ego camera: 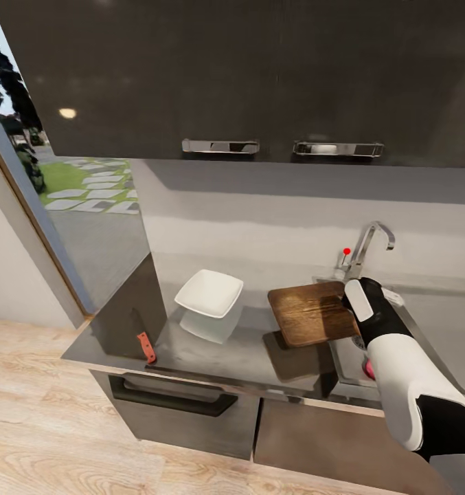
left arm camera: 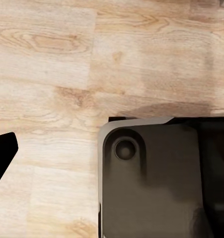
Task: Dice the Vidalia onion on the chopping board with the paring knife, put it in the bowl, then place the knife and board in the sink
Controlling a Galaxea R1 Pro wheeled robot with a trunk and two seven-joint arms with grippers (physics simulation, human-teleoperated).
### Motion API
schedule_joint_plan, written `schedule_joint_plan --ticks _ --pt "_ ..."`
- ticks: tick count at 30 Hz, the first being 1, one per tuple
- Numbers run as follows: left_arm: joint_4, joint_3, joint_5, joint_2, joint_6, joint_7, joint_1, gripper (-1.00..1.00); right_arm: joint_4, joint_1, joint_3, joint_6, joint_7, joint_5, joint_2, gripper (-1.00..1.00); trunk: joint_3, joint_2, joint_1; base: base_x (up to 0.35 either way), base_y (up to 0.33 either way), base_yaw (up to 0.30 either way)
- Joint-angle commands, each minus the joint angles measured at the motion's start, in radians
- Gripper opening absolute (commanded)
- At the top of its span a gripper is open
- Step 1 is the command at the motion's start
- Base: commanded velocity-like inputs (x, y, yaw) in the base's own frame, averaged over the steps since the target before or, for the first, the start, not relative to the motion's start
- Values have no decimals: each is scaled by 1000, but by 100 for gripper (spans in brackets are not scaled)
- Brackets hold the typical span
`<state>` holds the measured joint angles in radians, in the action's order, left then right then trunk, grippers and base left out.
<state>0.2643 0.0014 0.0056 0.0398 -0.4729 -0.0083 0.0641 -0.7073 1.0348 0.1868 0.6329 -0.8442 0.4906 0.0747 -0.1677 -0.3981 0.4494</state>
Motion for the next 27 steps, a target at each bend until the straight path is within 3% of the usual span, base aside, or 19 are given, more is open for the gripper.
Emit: schedule_joint_plan --ticks 1,8,13,27 --pt "1 0 1 0 -1 -1 0 100 -1 1 -1 3 -6 9 0 -100 -2 -2 1 0 0 0" --pt "1 0 1 0 -1 -1 0 100 -1 1 -1 2 -9 7 2 -100 -2 -2 1 0 117 0" --pt "-5 -3 -1 -2 3 -10 4 100 -27 -1 3 28 -22 9 -26 -100 -2 -2 1 0 0 0" --pt "-49 3 -2 -3 2 -10 4 100 -71 -2 9 22 -64 4 -14 -100 -2 -2 1 0 3 0"
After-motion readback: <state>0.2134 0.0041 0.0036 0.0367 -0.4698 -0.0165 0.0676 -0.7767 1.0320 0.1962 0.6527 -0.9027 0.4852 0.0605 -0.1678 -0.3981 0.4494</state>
